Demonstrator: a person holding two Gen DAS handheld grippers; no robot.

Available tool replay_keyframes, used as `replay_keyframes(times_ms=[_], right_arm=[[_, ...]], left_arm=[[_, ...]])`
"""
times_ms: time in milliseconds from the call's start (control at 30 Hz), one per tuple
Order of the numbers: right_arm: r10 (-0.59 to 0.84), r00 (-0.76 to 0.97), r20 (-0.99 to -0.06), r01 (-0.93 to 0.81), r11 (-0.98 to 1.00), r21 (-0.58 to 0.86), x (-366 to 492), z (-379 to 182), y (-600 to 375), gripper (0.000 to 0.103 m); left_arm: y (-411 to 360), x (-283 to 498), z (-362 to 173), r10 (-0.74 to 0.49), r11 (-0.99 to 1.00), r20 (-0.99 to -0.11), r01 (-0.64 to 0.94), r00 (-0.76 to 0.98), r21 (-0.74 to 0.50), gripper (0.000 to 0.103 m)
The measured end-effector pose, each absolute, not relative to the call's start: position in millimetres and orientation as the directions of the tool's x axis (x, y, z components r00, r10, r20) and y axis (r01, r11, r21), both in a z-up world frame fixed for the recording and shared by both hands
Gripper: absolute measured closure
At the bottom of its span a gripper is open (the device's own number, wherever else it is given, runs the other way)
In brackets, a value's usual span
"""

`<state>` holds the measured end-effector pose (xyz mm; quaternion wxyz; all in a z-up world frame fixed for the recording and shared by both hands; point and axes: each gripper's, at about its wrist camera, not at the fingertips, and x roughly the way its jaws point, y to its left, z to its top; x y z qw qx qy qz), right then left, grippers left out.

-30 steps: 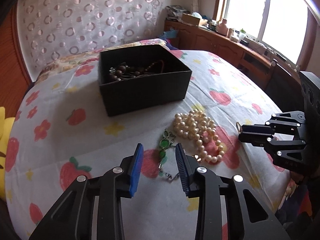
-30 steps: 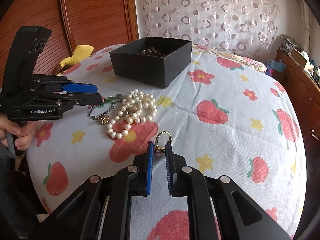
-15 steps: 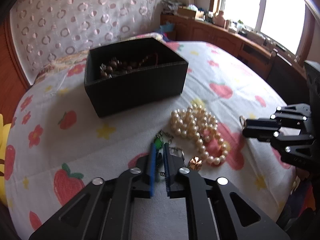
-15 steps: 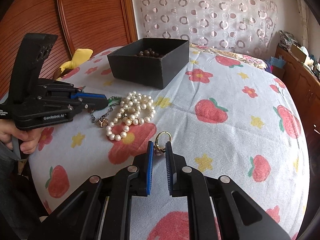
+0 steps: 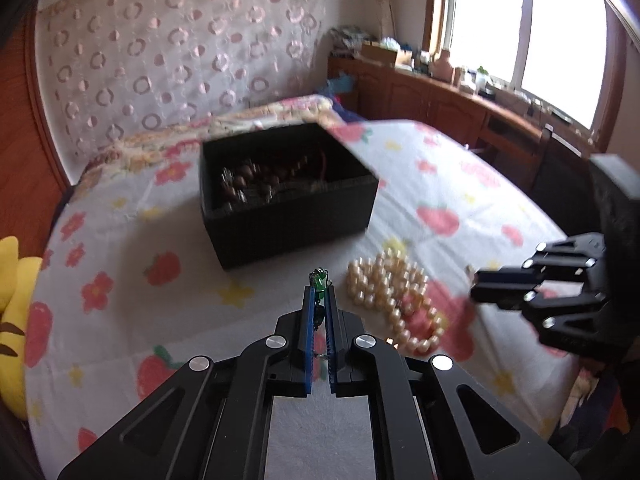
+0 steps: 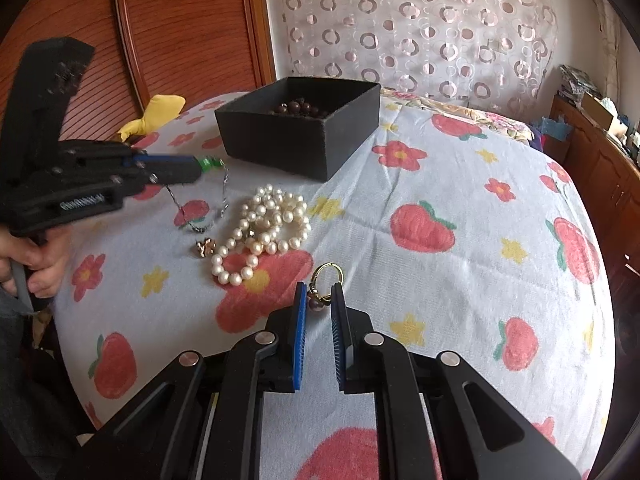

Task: Organize jewelry
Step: 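Carry the ring with the right gripper toward the box while the left carries the chain bracelet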

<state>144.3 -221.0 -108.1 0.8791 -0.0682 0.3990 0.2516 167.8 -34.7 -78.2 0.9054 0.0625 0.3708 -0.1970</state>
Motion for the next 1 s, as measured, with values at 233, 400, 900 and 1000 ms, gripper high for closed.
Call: replay_keyframes(times_ms=[233,400,900,1000], right_arm=[[0.4,0.586,-0.705,-0.507,0.859,0.066,151.7,-86.6,-211.3,0.089],[0.401,0.616,-0.678,-0.507,0.86,0.049,162.2,-66.3,-206.4,0.089],[0.421,0.652,-0.63,-0.522,0.852,0.028,198.1,-25.3,-185.0,0.089],[0.43,0.649,-0.628,-0.525,0.85,0.039,206.0,-23.5,-184.0,0.089]], left_arm=[[-36.3,162.5,-41.3,-0.324,0.915,-0.636,0.402,0.7,-0.023,0.099],[-38.9,169.0,-21.2,-0.32,0.918,-0.604,0.396,0.73,-0.008,0.099],[-38.2,211.6,-7.1,-0.284,0.934,-0.592,0.358,0.754,0.009,0.099],[-40.4,221.0,-10.5,-0.271,0.936,-0.6,0.353,0.753,0.019,0.099]])
